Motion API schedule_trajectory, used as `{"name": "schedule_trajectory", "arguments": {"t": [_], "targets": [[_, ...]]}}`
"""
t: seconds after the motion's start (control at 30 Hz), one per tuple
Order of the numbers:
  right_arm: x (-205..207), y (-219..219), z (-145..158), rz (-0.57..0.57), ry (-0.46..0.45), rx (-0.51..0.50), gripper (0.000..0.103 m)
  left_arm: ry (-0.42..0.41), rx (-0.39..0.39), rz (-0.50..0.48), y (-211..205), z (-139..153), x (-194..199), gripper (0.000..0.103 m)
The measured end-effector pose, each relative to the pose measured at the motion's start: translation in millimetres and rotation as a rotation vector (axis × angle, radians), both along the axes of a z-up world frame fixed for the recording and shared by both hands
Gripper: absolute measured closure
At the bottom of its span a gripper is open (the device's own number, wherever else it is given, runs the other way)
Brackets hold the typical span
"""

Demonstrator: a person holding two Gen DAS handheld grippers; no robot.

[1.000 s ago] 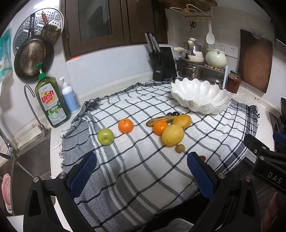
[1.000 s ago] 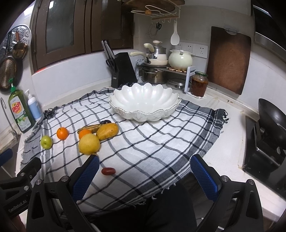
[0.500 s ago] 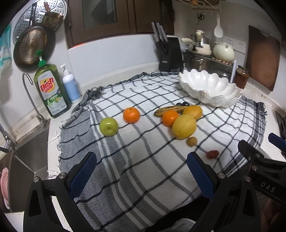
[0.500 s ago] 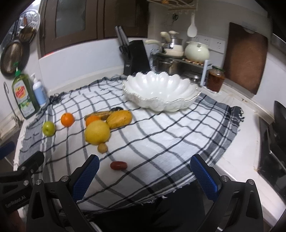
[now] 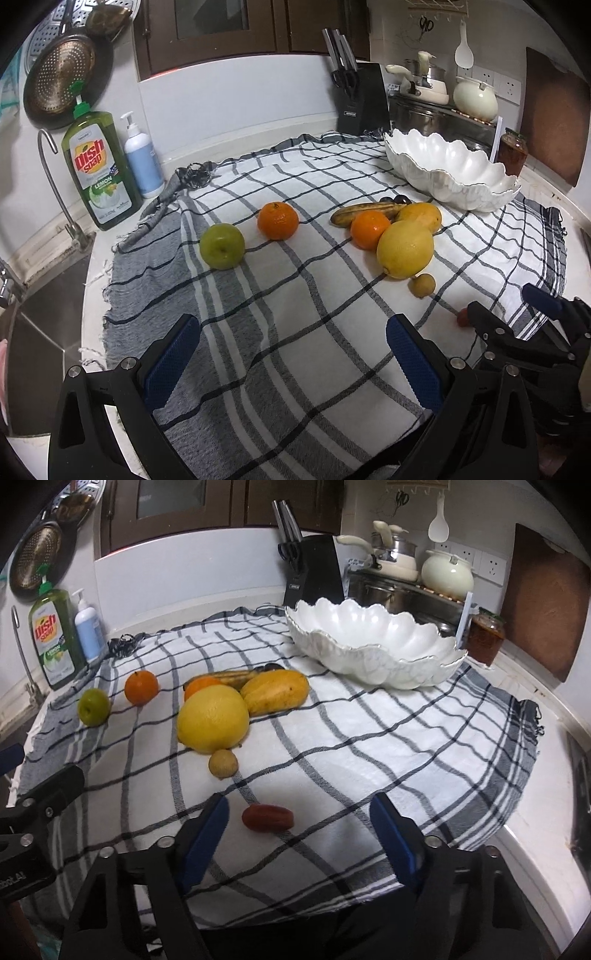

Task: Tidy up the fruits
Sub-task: 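Move the right tool to the red date and close its fingers on it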

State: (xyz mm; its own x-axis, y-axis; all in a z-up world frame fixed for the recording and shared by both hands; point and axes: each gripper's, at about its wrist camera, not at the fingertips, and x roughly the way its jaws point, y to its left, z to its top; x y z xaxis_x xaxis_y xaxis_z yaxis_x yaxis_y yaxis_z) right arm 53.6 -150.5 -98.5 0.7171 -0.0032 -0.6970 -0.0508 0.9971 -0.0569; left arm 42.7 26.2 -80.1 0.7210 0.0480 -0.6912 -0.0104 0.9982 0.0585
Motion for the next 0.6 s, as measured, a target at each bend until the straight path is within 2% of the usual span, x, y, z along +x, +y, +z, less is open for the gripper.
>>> {"name": "schedule_trajectory", "arguments": {"t": [0.4, 0.53, 0.6], "targets": [[7.4, 6.6, -14.5, 0.031, -0.014, -0.005, 0.040, 0.014, -0.019, 0.004, 1.3, -17.6, 16.1, 0.000], [9.6, 10.5, -17.8, 0.059, 0.000, 0.011, 0.054, 0.019, -0.023, 0.011, 2.2, -20.3, 19.3, 0.000], [10.6, 11.5, -20.4, 0.069, 0.011, 0.019, 0.055, 0.018, -0.025, 0.013, 2.7, -20.5, 19.5, 0.000]]}}
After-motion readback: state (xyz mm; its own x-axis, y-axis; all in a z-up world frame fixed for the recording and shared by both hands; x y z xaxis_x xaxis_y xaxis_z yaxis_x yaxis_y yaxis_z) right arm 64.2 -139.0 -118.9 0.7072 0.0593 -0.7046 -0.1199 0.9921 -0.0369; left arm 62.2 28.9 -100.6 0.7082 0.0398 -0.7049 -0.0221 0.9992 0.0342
